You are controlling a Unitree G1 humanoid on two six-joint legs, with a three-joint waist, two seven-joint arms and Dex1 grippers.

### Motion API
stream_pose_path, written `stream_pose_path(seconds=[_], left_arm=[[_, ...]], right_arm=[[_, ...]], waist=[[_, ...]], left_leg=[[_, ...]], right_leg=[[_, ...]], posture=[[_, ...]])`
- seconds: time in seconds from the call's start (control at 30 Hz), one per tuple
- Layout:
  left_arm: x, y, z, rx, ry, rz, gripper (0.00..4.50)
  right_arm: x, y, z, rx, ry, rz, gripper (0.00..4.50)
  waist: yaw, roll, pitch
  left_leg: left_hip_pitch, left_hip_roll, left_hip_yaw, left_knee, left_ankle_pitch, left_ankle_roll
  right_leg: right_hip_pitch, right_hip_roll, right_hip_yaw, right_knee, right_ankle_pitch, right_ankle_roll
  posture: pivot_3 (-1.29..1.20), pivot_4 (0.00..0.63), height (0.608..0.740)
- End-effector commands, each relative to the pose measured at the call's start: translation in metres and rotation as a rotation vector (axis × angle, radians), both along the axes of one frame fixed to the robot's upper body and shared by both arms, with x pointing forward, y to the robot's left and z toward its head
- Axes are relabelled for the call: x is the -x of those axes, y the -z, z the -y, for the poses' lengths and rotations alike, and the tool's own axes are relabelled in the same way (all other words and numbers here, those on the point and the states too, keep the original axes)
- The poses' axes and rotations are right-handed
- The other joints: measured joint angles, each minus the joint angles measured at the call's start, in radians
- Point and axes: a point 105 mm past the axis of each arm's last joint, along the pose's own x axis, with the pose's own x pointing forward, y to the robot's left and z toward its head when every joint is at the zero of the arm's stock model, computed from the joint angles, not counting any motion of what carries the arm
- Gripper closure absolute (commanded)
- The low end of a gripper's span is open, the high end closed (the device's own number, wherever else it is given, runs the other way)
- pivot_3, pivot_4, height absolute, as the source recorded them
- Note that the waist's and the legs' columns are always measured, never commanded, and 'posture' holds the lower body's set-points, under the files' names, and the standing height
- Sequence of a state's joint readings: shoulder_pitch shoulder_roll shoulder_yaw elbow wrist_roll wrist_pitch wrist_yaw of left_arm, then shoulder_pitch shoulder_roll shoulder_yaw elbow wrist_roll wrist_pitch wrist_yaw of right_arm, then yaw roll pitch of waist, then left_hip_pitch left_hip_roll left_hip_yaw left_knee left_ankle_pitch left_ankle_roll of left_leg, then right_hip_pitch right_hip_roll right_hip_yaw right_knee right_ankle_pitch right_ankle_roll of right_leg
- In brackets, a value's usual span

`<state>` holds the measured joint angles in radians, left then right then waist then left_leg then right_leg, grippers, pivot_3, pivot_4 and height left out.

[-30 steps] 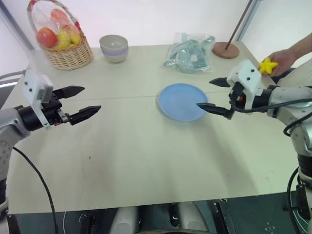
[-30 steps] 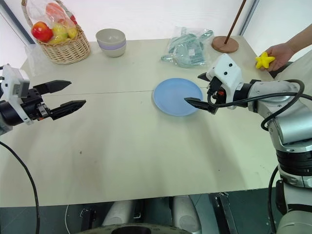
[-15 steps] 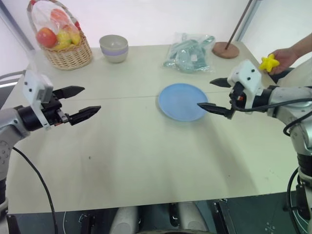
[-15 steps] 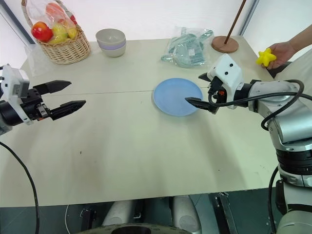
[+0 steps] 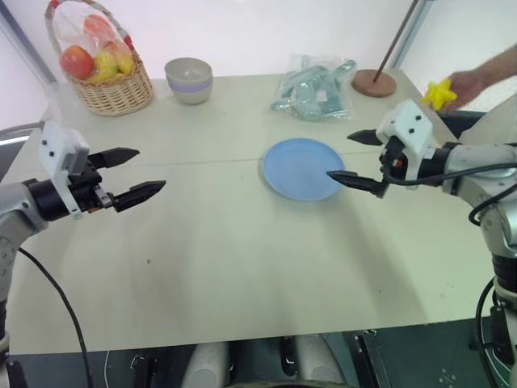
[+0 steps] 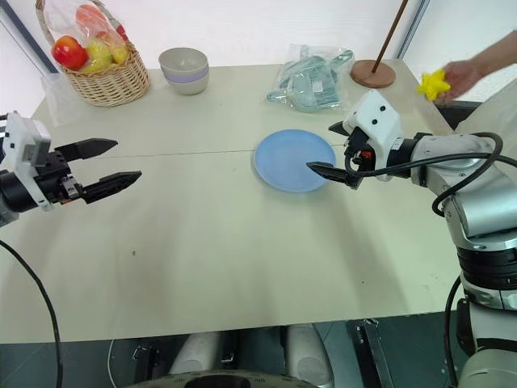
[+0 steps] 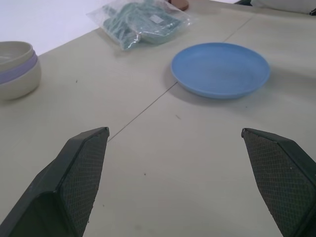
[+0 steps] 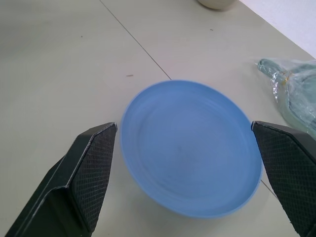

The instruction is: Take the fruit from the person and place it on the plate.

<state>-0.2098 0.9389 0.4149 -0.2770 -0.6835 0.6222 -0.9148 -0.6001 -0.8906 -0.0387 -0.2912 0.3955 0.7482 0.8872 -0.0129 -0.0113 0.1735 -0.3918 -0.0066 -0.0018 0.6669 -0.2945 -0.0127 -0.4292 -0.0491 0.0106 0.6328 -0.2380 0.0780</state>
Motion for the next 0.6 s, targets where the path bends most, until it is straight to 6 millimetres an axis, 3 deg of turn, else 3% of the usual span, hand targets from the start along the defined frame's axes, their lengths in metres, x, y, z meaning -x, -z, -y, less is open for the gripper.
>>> stream_pose_path(seconds=[0.03, 0.23, 0.6], left_arm=[[0.004, -0.015, -0.002, -0.028, -0.006, 0.063, 0.00], [0.001, -0.018, -0.002, -0.015, -0.015, 0.083, 0.00], [-0.016, -0.041, 0.008, 0.135, -0.138, 0.254, 0.00]], right_arm=[[0.003, -0.013, -0.002, 0.007, -0.016, 0.059, 0.05], [0.003, -0.013, -0.002, 0.003, -0.011, 0.061, 0.05], [0.001, -0.013, -0.006, -0.011, -0.013, 0.065, 0.05]], waist=[[0.000, 0.000, 0.000], [0.000, 0.000, 0.000], [0.001, -0.001, 0.000]], left_leg=[[0.000, 0.000, 0.000, 0.000, 0.000, 0.000], [0.000, 0.000, 0.000, 0.000, 0.000, 0.000], [0.000, 0.000, 0.000, 0.001, 0.000, 0.000]], right_leg=[[0.000, 0.000, 0.000, 0.000, 0.000, 0.000], [0.000, 0.000, 0.000, 0.000, 0.000, 0.000], [0.000, 0.000, 0.000, 0.001, 0.000, 0.000]], posture=[[0.00, 0.150, 0.740], [0.00, 0.150, 0.740], [0.00, 0.150, 0.740]])
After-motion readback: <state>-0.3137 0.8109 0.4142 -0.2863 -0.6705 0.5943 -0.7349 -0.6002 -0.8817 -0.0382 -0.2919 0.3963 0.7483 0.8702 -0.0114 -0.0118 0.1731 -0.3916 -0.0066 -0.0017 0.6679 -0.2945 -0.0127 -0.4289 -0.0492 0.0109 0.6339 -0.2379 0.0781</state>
